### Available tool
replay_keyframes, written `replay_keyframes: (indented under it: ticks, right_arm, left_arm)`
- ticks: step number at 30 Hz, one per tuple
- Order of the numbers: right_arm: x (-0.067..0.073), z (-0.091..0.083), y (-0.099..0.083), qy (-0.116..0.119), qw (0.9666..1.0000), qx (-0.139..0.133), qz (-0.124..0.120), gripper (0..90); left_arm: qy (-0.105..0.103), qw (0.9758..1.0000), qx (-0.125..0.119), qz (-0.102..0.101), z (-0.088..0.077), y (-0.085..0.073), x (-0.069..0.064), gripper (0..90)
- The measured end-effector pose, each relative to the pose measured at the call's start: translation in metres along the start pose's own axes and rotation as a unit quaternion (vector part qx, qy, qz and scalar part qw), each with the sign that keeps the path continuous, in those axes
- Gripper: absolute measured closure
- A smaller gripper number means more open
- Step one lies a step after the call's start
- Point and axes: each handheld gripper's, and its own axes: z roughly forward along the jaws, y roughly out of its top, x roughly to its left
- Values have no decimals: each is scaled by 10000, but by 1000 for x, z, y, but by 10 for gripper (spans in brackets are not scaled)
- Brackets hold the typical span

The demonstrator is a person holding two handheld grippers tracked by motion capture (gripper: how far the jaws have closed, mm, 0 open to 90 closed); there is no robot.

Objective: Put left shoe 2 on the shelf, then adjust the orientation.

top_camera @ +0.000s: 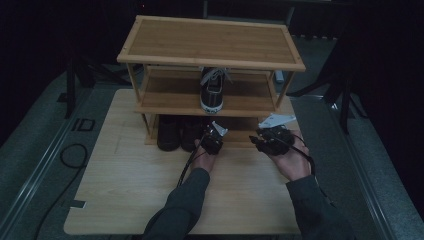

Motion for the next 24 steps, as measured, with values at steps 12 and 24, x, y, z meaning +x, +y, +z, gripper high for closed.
replay_keyframes:
  ticks: [12, 24]
  right_arm:
    - [-41, -16, -44, -493, 9966, 136, 653, 644]
    - [-71, -2, -88, -872, 9869, 510, 1255, 672]
  left_arm:
    - [-10, 10000, -8, -39, 0, 0, 0, 898]
    - [-9, 10000, -11, -66, 0, -1, 0, 898]
